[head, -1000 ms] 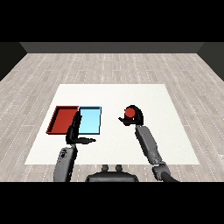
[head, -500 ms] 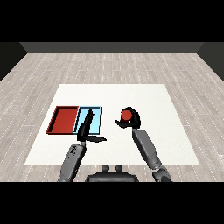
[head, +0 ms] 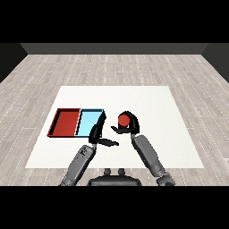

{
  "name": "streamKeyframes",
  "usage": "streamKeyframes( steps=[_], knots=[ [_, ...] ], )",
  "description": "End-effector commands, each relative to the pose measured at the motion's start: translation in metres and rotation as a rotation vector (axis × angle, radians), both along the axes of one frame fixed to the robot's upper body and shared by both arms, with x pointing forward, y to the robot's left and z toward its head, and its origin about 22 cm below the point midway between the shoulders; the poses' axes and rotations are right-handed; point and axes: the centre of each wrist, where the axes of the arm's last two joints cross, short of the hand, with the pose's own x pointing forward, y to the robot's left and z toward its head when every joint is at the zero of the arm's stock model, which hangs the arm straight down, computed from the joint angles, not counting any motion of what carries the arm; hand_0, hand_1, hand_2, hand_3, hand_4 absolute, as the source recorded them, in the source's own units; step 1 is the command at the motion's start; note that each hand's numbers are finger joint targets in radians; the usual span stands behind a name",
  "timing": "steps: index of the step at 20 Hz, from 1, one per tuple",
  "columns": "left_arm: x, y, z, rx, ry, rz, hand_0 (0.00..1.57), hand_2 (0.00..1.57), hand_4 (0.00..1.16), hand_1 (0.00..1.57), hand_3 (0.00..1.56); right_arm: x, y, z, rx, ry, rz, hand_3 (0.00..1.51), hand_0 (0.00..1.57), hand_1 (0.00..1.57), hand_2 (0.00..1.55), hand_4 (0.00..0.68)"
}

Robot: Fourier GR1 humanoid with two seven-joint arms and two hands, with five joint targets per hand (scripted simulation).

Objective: Pick the red can and put it in the red box

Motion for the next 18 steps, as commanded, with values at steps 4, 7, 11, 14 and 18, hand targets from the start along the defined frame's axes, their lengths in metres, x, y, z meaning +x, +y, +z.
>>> streamKeyframes(
  steps=[4,7,11,14,18],
  knots=[
    [0.009,-0.009,-0.003,0.010,0.012,-0.031,0.00,0.00,0.00,0.00,0.00,-0.020,0.018,0.018,0.016,-0.015,0.031,1.40,1.39,1.39,1.41,0.611],
    [0.015,-0.012,-0.017,0.023,0.007,-0.015,0.00,0.00,0.00,0.00,0.00,-0.014,0.024,0.014,0.013,-0.041,0.070,1.40,1.40,1.40,1.42,0.618],
    [0.012,-0.013,-0.010,0.032,0.024,-0.055,0.00,0.00,0.00,0.00,0.00,0.006,0.030,0.022,0.028,-0.039,0.076,1.40,1.41,1.41,1.43,0.621],
    [0.019,-0.027,-0.002,0.068,0.048,-0.021,0.00,0.00,0.00,0.00,0.00,-0.025,0.037,0.015,0.015,-0.059,0.117,1.40,1.43,1.43,1.44,0.615],
    [0.029,-0.034,-0.024,0.072,0.040,-0.032,0.00,0.00,0.00,0.00,0.00,-0.016,0.040,0.033,0.012,-0.077,0.097,1.39,1.45,1.45,1.43,0.615]
  ],
)
